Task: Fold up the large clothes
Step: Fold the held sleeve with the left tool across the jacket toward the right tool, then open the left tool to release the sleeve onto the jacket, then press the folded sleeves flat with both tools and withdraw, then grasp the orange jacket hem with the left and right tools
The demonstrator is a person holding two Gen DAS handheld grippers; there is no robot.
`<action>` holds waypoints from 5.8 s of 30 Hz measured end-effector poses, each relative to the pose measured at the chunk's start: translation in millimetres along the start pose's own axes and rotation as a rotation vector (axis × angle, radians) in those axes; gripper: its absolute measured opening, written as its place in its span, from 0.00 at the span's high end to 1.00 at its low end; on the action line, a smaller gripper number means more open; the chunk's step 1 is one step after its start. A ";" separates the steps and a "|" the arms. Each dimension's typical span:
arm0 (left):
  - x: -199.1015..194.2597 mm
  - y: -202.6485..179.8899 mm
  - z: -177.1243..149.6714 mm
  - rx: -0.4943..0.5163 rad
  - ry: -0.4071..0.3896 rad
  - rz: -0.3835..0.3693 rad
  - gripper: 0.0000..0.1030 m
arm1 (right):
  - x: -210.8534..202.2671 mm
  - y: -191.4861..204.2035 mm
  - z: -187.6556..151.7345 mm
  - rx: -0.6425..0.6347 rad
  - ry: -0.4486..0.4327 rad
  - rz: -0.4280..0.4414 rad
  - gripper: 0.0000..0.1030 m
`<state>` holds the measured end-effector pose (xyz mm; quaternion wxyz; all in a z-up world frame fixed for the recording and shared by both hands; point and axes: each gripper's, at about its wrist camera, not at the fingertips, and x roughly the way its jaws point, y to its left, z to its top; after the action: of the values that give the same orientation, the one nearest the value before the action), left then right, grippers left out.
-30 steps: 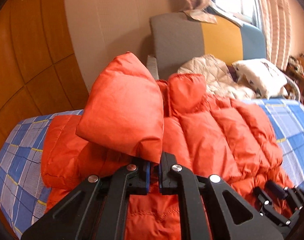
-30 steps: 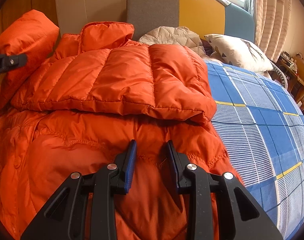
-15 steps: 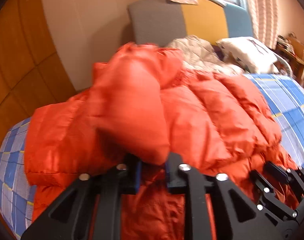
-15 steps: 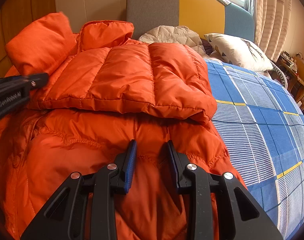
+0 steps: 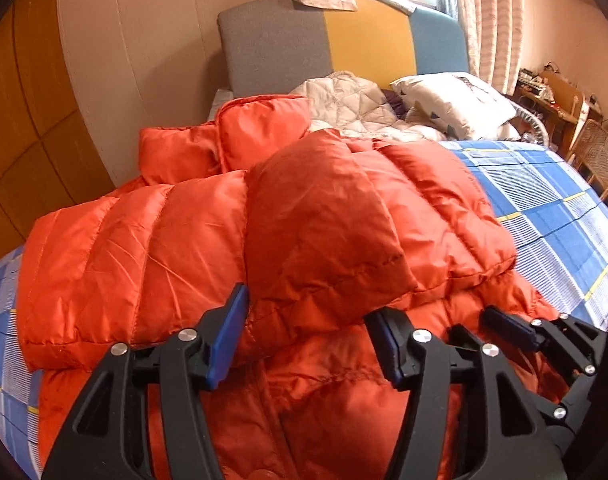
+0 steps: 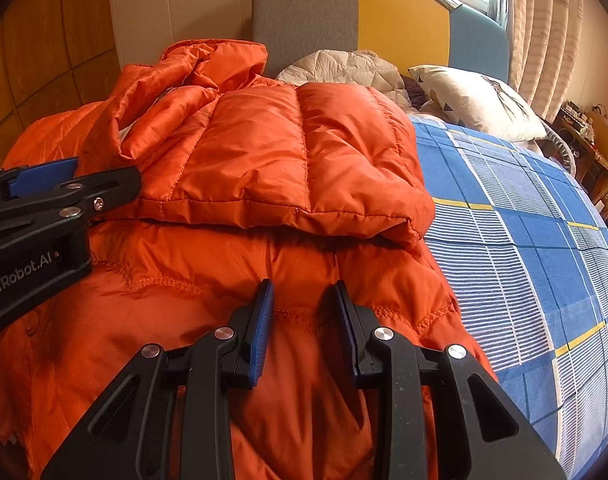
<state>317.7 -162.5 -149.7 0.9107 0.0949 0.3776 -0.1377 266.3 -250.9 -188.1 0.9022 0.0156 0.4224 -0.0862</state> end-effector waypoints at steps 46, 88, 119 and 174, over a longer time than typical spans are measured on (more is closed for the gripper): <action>24.0 212.9 -16.2 -0.336 0.013 0.463 0.18 | 38.8 76.8 112.8 -0.114 -0.094 0.065 0.70; 82.3 238.3 -14.2 -0.370 0.096 0.478 0.02 | 86.9 85.2 107.9 -0.131 -0.077 0.007 0.70; -28.2 226.2 -76.1 -0.333 0.107 0.377 0.02 | -13.6 28.9 65.0 -0.051 -0.086 0.079 0.36; -155.8 216.3 -242.8 -0.334 0.285 -0.211 0.67 | -120.7 -119.4 -150.8 0.349 0.295 0.648 0.75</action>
<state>121.3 136.9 -192.7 0.8318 -0.0783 0.5278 -0.1529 55.8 -336.0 -187.4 0.7961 0.3133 0.4997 0.1355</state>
